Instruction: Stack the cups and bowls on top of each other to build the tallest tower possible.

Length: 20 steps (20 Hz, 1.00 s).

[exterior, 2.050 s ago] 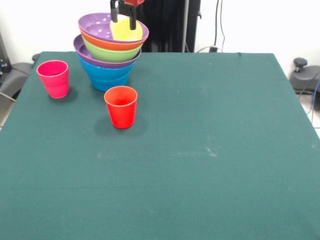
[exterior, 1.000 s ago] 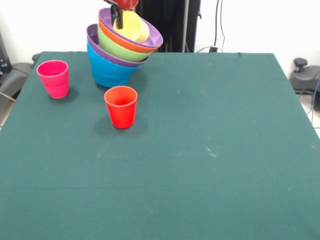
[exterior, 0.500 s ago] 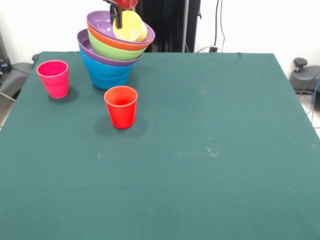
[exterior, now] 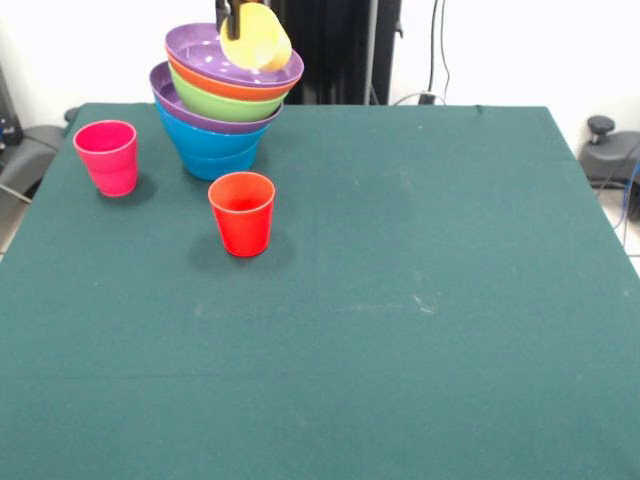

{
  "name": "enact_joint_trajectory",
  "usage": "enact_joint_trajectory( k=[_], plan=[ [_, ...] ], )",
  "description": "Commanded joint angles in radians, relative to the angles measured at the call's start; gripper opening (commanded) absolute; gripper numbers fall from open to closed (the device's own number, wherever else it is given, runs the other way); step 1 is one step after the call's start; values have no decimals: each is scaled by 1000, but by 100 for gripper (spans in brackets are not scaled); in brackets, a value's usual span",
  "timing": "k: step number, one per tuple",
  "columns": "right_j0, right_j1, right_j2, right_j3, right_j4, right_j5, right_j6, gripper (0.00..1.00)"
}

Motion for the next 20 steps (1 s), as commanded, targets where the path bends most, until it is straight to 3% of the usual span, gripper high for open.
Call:
enact_joint_trajectory(
  k=[1,9,14,20],
  plan=[
    [20,-113,73,-7,24,201,-102,0],
    [-12,-153,94,-31,13,220,-131,0],
    [-10,-97,107,-43,1,166,-84,0],
    [82,22,111,-169,-8,150,47,0]
  ],
)
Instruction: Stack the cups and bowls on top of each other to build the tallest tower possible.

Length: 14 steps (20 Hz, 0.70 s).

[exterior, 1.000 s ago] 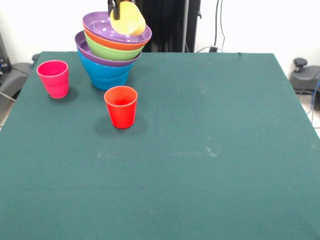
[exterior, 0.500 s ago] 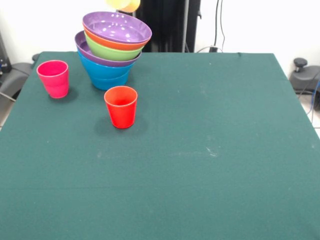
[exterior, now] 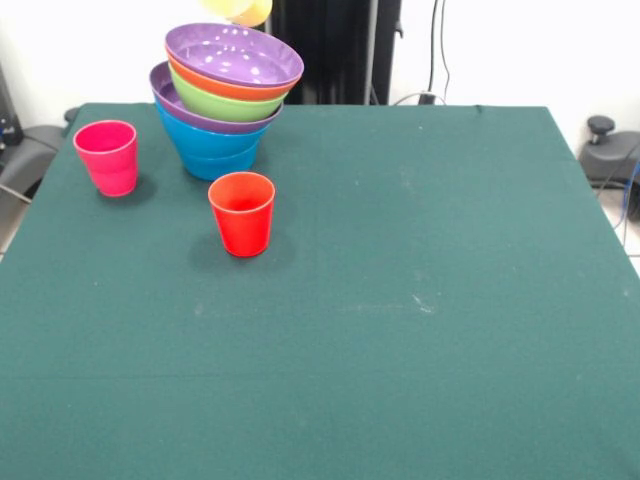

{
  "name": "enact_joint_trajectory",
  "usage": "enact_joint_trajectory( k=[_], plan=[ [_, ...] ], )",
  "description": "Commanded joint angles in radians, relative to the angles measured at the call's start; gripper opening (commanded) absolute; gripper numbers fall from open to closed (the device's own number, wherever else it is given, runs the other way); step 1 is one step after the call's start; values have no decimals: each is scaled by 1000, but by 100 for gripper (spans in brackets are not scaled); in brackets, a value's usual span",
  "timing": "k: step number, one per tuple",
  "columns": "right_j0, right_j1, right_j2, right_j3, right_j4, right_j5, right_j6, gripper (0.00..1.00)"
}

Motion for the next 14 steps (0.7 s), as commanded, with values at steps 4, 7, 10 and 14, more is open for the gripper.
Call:
enact_joint_trajectory(
  k=[4,7,10,14],
  plan=[
    [146,217,96,-230,2,59,93,0],
    [196,264,84,-311,27,110,133,0],
    [240,323,71,-381,53,106,167,0],
    [306,387,30,-468,68,116,220,0]
  ],
)
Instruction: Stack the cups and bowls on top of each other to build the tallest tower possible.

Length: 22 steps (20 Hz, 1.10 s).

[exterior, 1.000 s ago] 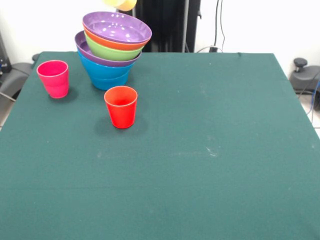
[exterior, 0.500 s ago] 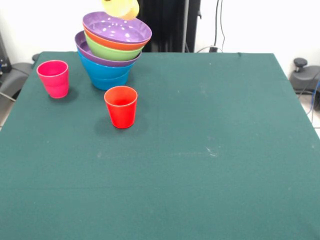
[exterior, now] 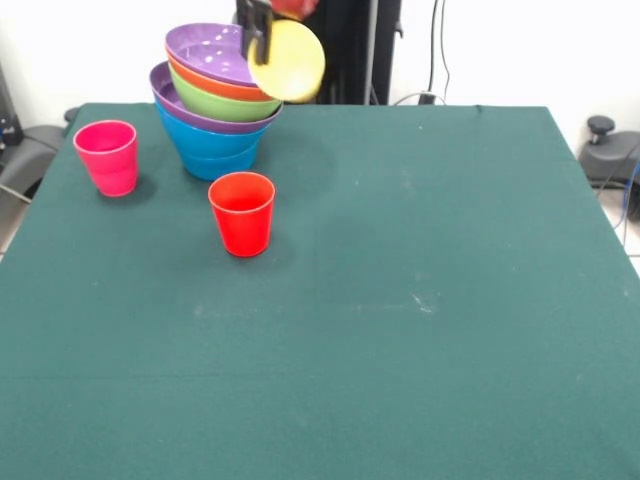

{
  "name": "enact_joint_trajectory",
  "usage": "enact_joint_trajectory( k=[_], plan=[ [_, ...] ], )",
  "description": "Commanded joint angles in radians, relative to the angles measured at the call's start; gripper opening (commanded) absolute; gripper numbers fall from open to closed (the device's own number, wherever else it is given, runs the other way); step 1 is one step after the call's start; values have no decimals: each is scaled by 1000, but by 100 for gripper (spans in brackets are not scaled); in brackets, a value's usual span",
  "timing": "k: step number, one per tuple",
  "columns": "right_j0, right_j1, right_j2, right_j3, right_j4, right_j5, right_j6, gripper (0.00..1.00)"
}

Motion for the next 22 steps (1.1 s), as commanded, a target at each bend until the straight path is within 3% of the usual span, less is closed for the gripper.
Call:
enact_joint_trajectory(
  k=[1,13,18,19,22],
  plan=[
    [92,164,22,-201,36,100,219,0],
    [127,281,-17,-352,67,108,156,0],
    [124,310,-16,-339,97,46,156,0],
    [125,311,-20,-325,109,23,155,100],
    [115,313,-10,-299,106,-50,146,100]
  ],
)
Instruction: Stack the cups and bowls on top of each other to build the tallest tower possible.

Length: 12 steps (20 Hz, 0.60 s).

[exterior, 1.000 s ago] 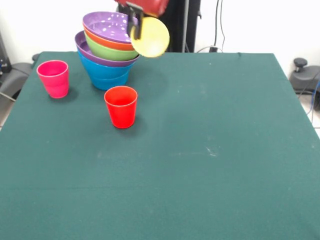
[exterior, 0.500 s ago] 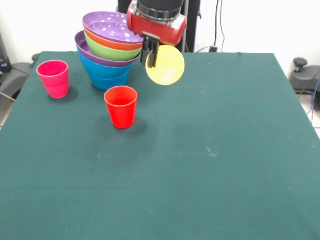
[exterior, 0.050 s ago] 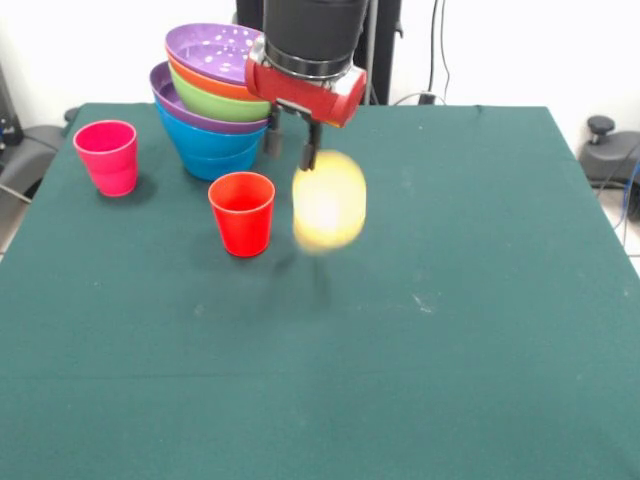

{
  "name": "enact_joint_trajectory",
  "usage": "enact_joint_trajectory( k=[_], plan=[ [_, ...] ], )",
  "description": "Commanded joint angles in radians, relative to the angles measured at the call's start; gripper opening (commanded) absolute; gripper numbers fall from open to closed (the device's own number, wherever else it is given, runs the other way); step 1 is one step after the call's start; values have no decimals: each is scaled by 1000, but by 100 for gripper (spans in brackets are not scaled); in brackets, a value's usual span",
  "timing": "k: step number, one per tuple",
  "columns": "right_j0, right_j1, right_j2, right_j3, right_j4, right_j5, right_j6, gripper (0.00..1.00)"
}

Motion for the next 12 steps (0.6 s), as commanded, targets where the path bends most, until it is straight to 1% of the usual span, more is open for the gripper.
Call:
enact_joint_trajectory(
  k=[1,2,5,7,8,10,12],
  plan=[
    [1,58,40,-4,19,-111,136,100],
    [2,64,40,-12,5,-150,126,100],
    [11,90,39,-54,-14,-203,111,100],
    [16,102,41,-78,0,-180,105,100],
    [24,100,27,-86,3,-166,114,100],
    [35,84,6,-74,13,-144,130,100],
    [35,74,0,-54,21,-154,133,100]
  ],
)
